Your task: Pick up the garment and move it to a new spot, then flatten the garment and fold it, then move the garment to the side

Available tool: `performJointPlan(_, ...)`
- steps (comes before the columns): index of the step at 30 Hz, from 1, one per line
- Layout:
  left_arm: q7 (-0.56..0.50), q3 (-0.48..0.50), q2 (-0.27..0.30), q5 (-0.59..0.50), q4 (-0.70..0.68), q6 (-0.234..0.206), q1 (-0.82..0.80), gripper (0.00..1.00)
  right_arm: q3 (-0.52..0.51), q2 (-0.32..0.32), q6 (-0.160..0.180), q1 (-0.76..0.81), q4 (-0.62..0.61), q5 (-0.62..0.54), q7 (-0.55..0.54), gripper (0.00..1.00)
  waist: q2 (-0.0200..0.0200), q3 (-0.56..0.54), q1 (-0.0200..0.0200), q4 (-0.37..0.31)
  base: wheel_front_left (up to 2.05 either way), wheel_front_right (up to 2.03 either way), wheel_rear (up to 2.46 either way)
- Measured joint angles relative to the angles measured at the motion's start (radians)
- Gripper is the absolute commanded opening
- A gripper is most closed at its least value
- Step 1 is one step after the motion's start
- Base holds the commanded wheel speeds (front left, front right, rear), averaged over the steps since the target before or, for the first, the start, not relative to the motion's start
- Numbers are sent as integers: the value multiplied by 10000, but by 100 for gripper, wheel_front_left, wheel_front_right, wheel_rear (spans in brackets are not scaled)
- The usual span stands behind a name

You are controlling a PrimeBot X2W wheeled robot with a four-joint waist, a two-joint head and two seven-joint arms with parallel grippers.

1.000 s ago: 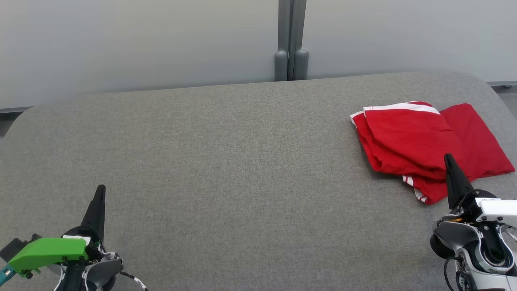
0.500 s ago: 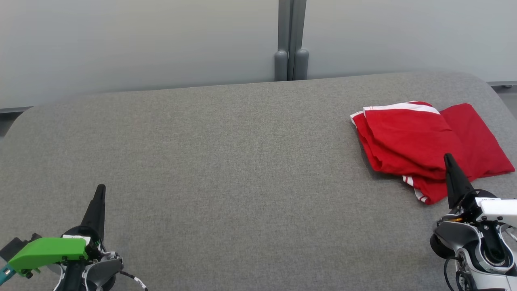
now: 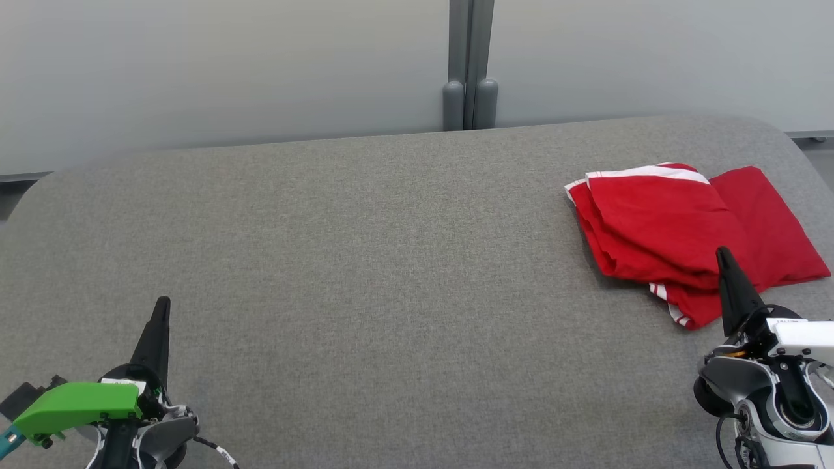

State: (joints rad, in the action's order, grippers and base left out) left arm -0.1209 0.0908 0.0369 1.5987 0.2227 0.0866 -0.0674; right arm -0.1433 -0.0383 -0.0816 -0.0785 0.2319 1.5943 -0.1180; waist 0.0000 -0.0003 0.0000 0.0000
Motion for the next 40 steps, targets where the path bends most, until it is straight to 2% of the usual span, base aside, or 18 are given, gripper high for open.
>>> performJointPlan(40,31,-8,0,0,-33,-2,0,0,15,0,31,2,-46,44,29,0,0,1,0,0,0,0,0)
